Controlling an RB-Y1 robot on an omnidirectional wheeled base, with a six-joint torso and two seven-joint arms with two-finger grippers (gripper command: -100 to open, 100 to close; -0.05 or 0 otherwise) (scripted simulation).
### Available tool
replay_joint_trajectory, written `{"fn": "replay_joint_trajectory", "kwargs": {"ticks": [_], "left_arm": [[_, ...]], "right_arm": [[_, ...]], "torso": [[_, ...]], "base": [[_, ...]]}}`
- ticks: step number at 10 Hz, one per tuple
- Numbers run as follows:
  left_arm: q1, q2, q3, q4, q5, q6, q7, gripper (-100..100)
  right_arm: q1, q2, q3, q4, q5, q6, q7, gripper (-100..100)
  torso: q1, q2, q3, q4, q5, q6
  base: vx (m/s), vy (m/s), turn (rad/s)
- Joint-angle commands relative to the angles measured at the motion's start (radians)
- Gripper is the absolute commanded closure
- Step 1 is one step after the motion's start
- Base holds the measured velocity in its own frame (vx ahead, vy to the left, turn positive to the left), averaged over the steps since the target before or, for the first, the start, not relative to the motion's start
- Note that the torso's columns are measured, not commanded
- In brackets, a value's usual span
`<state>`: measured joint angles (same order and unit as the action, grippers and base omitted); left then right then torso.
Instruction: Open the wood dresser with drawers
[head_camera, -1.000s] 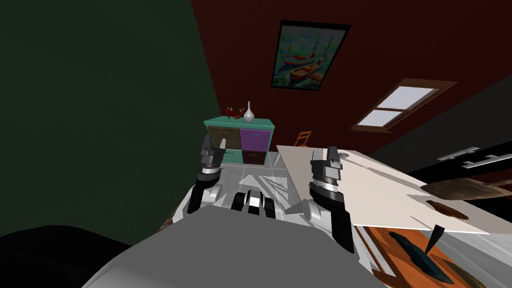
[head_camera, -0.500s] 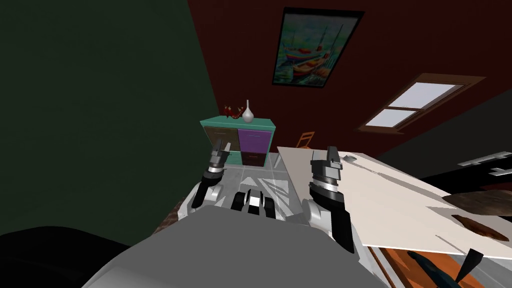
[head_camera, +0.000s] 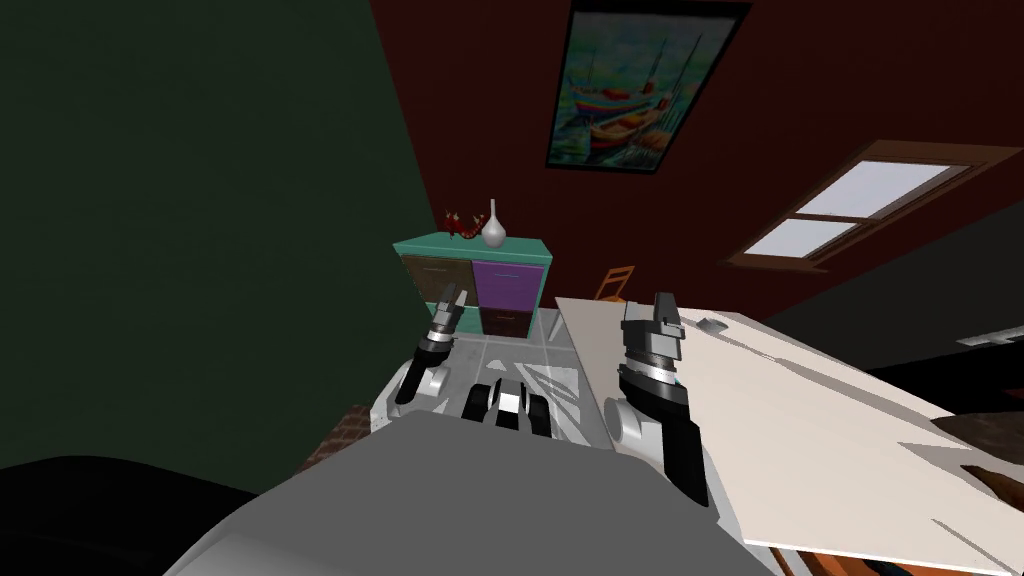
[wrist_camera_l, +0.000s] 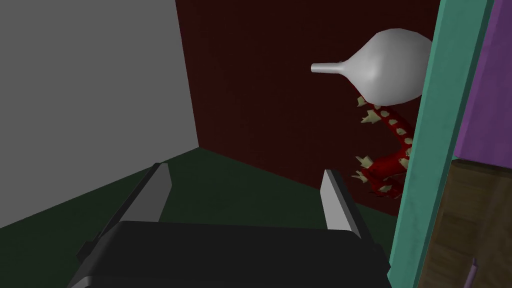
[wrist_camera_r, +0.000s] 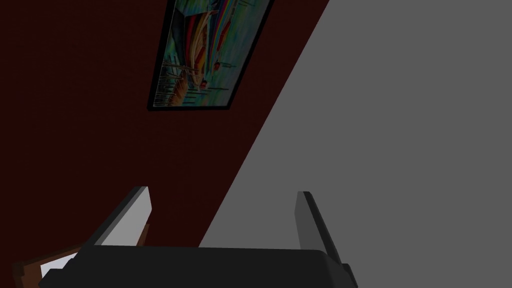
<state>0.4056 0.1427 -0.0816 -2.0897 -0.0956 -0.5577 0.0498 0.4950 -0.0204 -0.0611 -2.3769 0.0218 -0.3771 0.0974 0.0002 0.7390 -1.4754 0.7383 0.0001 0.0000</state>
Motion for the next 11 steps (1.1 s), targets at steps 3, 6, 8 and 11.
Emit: {"fn": "replay_joint_trajectory", "kwargs": {"ticks": [3,6,8,11], "left_arm": [[-0.037,0.022,-0.002,0.096,0.009,0.04,-0.023,-100],[-0.059,0.032,-0.004,0.147,0.012,0.059,-0.035,-100],[-0.081,0.036,-0.006,0.2,0.016,0.079,-0.048,-100],[-0.106,0.031,-0.008,0.257,0.02,0.101,-0.062,-100]], "right_arm": [[0.0,0.0,0.0,0.0,0.0,0.0,0.0,0],[0.0,0.0,0.0,0.0,0.0,0.0,0.0,0],[0.0,0.0,0.0,0.0,0.0,0.0,0.0,0],[0.0,0.0,0.0,0.0,0.0,0.0,0.0,0]], "torso": [[-0.001,-0.001,-0.001,0.0,0.0,0.0],[0.001,0.001,0.001,0.0,0.0,0.0],[-0.001,-0.001,0.0,0.0,0.0,0.0],[0.001,-0.002,-0.001,-0.001,0.0,0.0]], "base": [[0.146,-0.054,0.027],[0.097,-0.017,0.023],[0.123,-0.049,0.029],[0.148,-0.045,0.031]]}}
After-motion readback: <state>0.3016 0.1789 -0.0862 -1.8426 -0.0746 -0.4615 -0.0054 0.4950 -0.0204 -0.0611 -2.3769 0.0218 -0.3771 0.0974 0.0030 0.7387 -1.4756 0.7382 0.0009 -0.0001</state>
